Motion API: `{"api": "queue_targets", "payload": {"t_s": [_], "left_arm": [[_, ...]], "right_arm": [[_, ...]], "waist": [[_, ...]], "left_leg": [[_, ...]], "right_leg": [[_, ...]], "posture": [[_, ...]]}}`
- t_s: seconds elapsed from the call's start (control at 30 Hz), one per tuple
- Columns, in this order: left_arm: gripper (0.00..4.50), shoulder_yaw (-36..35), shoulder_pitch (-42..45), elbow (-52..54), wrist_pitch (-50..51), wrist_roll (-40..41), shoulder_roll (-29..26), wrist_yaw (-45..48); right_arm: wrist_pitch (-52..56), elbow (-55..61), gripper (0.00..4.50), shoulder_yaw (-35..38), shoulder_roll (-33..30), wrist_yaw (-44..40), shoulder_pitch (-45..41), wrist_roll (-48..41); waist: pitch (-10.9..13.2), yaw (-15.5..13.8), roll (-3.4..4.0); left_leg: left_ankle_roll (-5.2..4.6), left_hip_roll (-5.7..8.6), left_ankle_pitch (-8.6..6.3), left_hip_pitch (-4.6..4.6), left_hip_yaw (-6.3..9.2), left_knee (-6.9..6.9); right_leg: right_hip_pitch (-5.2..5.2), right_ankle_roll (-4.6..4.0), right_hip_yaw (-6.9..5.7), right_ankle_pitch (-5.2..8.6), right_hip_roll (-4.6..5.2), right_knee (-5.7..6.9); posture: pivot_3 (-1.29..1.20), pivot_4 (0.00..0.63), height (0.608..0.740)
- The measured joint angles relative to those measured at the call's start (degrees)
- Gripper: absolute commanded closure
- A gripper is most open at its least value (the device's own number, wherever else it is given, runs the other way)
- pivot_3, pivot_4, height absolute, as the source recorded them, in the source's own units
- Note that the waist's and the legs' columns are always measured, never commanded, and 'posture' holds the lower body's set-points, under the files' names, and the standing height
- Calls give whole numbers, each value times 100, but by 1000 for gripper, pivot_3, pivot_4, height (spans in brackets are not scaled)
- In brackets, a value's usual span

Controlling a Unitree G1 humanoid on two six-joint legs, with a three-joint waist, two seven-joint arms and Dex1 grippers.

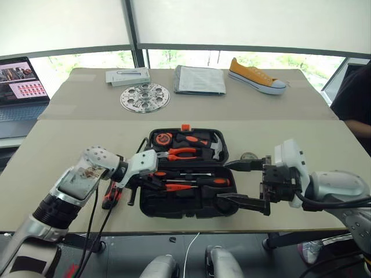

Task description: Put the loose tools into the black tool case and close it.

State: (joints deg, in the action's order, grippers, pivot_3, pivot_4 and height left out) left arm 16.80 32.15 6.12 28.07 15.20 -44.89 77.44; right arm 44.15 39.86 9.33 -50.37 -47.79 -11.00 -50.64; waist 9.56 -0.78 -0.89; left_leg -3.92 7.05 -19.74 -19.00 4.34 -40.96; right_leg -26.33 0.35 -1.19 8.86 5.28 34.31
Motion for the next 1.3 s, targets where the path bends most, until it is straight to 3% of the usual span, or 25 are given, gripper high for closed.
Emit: {"api": "queue_targets", "payload": {"t_s": [0.7, 1.07, 1.3], "left_arm": [[4475, 249, -314, -272, -1309, -492, 461, -367], [4475, -175, -404, -319, -975, 81, 721, -439], [4475, -187, -661, -455, -1320, -59, 740, -469]], "right_arm": [[11, 22, 0, 2, -33, 181, 117, -65], [18, 22, 0, 9, -108, 175, 126, -239], [18, 4, 0, 2, -137, 162, 112, -239]], "waist": [[-3, -4, 1], [-5, 1, 1], [-5, 2, 1]], "left_leg": [[1, -2, 0, 6, -1, 0], [0, -2, 0, 3, -1, 1], [0, -1, 0, 3, -2, 2]], "right_leg": [[8, 1, 13, -1, 3, -3], [2, 5, 11, -4, -1, -5], [4, 5, 9, -4, 0, -8]], "posture": [[0, 150, 737], [0, 150, 737], [0, 150, 737]]}}
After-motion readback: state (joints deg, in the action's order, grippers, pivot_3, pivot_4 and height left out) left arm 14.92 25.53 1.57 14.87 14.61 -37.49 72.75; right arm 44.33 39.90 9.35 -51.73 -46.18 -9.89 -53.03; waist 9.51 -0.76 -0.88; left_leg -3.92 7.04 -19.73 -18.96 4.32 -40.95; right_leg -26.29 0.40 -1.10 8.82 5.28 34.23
